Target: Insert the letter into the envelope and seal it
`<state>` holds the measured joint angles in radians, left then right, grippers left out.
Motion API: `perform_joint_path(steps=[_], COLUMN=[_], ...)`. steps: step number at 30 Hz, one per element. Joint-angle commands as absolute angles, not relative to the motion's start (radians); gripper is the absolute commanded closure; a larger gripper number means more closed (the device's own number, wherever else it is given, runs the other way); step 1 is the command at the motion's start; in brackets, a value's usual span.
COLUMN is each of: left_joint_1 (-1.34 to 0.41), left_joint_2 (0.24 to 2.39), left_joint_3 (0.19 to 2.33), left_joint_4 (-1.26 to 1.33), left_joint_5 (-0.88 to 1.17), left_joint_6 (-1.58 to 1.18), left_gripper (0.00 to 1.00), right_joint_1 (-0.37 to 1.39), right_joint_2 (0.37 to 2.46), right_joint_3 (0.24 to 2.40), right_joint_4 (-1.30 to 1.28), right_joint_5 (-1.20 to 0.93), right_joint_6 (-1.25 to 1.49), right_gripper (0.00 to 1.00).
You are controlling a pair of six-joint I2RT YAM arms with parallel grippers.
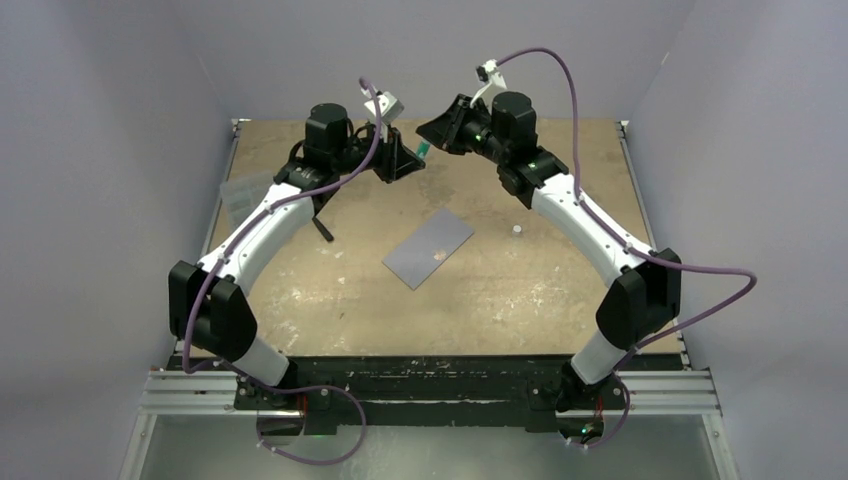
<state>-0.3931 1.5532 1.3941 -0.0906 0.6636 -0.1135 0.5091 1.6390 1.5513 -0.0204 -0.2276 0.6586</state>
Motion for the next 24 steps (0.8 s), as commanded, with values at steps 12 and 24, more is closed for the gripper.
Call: perform_joint_path(steps=[12,24], left_joint_1=[-0.389,-0.382], left_joint_2=[1.591,1.601], left_joint_3=[1.476,1.469], left_joint_4=[-0.088,-0.098], left_joint_5=[0.647,0.678], left_joint_6=[-0.155,-0.146], left_gripper=[1.00,1.00], right_joint_1=[0.503,0.493], right_joint_2=[1.647,1.641], right_joint_3=[1.596,1.589], right_joint_4=[-0.041,0.029], right_joint_5=[-0.376,-0.374], right_joint_6=[0.632,0.670], right_gripper=[0.67,0.63])
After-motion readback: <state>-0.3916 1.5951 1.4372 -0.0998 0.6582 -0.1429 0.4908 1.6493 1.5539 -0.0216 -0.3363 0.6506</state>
